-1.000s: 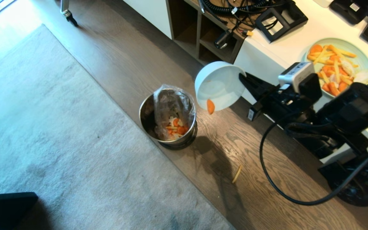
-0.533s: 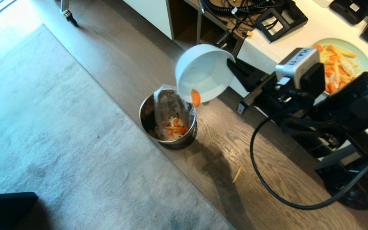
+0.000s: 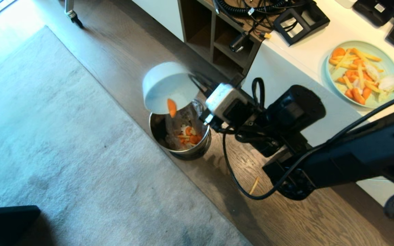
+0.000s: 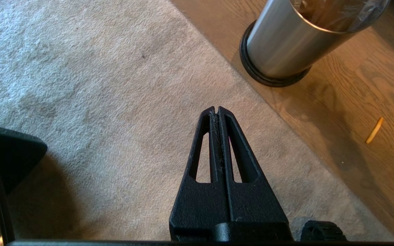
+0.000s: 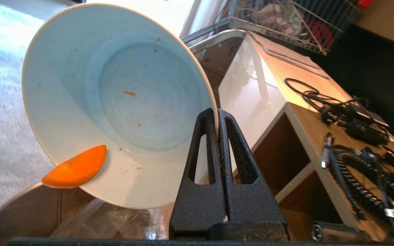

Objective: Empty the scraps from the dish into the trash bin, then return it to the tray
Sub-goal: Pour the leftover food from the bowl into the trash can

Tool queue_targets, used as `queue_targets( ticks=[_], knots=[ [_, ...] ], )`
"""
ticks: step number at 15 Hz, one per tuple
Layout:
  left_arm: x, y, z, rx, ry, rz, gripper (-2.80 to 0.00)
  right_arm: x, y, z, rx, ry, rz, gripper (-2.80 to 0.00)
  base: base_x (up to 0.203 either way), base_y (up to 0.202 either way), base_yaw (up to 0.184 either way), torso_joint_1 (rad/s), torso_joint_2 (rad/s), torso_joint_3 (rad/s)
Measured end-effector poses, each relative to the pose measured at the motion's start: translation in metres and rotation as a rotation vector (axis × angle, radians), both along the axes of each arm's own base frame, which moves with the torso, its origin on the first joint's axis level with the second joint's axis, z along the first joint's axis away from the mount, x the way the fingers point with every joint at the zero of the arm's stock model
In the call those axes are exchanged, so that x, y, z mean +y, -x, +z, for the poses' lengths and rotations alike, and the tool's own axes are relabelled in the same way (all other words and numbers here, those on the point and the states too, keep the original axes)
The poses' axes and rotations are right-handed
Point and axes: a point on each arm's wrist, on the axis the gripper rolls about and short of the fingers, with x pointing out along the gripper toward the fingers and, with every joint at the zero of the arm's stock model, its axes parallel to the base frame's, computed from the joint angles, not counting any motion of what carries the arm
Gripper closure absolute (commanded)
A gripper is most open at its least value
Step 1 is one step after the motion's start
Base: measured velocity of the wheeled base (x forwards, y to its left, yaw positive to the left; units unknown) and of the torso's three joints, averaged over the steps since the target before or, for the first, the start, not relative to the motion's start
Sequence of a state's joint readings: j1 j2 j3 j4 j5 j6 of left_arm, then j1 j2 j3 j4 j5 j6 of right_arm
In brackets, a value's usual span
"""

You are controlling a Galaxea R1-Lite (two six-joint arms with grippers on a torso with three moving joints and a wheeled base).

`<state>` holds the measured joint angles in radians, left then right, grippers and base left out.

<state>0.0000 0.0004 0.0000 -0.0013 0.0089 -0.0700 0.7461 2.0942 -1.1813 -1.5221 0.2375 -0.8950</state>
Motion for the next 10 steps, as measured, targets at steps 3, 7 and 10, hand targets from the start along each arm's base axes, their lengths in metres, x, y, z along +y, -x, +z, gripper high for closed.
queue_targets(
  ticks=[3, 7, 10],
  knots=[
    [0.000, 0.000, 0.000, 0.000, 0.000, 0.000, 0.00, 0.001, -0.025, -0.022, -0.049, 0.074, -0.092, 0.00, 0.000, 0.000, 0.000, 0.000, 0.00, 0.000],
    [0.000, 0.000, 0.000, 0.000, 0.000, 0.000, 0.00, -0.008, -0.059, -0.024, -0.147, 0.085, -0.210, 0.00, 0.000, 0.000, 0.000, 0.000, 0.00, 0.000],
    [0.000, 0.000, 0.000, 0.000, 0.000, 0.000, 0.00, -0.010, -0.077, -0.014, -0.242, 0.060, -0.276, 0.00, 0.000, 0.000, 0.000, 0.000, 0.00, 0.000]
  ],
)
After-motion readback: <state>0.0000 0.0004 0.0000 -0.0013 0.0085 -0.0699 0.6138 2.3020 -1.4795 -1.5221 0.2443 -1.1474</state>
